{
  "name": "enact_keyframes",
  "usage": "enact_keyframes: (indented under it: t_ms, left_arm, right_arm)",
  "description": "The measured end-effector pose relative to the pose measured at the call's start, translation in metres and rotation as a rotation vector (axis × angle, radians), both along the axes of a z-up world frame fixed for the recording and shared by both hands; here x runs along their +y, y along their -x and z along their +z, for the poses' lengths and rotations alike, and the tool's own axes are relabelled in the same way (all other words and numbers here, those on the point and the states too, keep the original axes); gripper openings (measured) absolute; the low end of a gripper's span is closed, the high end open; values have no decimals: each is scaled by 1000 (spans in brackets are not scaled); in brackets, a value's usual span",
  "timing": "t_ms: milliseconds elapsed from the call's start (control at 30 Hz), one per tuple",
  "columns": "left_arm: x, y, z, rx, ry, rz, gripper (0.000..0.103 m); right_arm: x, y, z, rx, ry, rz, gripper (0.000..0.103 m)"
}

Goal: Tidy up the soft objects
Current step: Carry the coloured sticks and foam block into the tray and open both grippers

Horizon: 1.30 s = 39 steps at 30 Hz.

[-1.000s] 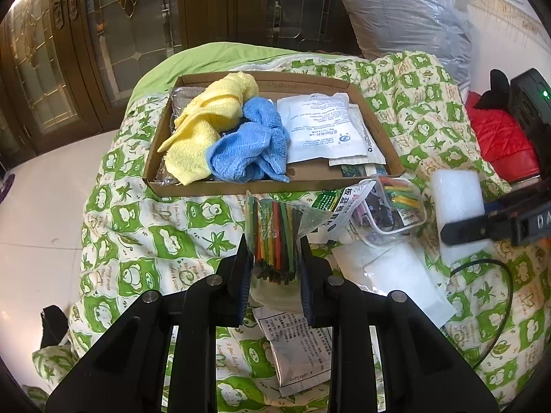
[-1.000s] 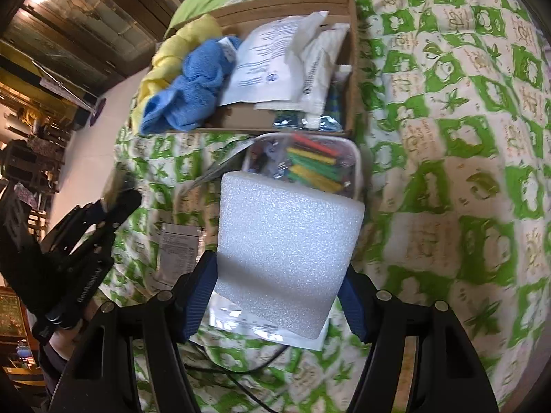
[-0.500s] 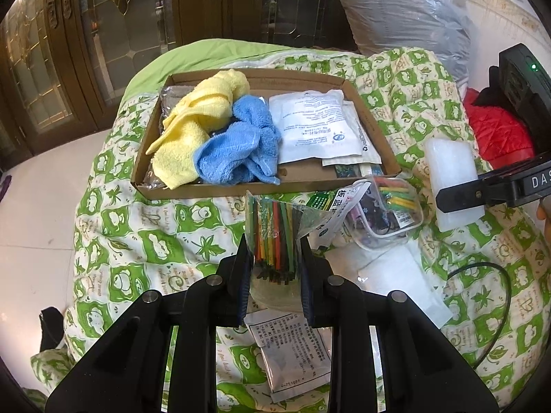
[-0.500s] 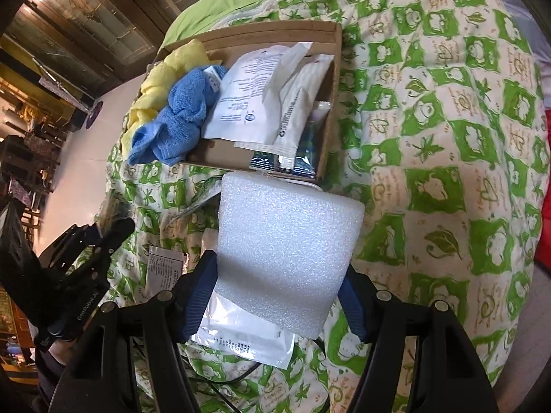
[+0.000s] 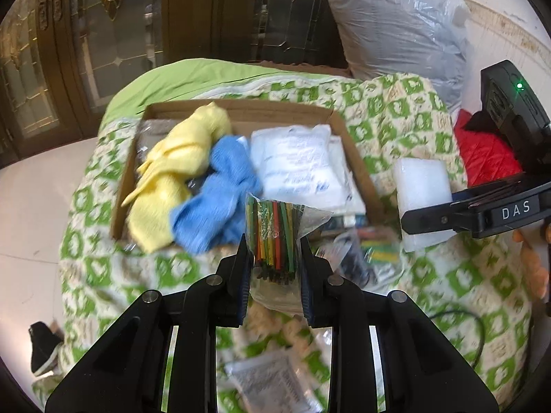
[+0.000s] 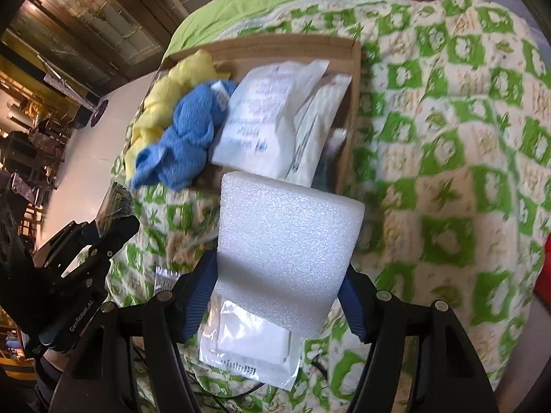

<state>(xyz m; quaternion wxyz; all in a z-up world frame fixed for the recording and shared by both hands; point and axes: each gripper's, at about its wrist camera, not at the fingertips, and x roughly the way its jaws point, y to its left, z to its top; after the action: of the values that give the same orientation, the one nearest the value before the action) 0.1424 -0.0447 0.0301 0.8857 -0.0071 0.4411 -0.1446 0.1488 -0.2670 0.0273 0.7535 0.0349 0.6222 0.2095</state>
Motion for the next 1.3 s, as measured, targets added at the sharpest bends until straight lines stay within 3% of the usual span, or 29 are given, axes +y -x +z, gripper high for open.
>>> enact_keyframes:
  t_ms: [333, 433, 700, 933, 1033, 1133, 1300]
  left_arm:
    - [-32, -63, -29, 82, 4, -45, 23]
    - [-34, -71, -41, 83, -17, -42, 23]
    - [-28, -79, -57, 74, 38, -28, 23]
    - [-28, -81, -59, 71, 53, -26, 25]
    - [-27, -79, -59, 66, 54, -24, 29]
    - [-28, -74, -59, 60, 27, -28, 30]
    - [-31, -66, -57, 45, -30, -26, 30]
  right_arm:
    - [-3, -56, 13, -21, -11, -50, 67]
    - [7, -78, 7, 18, -43, -66, 67]
    - [49, -128, -22, 68, -35, -74, 68]
    - [75, -145, -29, 18, 43, -43, 68]
    - [80, -150, -31, 17, 20, -56, 69]
    - [81, -151, -29, 1, -6, -69, 81]
    - [69, -138, -23, -21, -33, -103, 81]
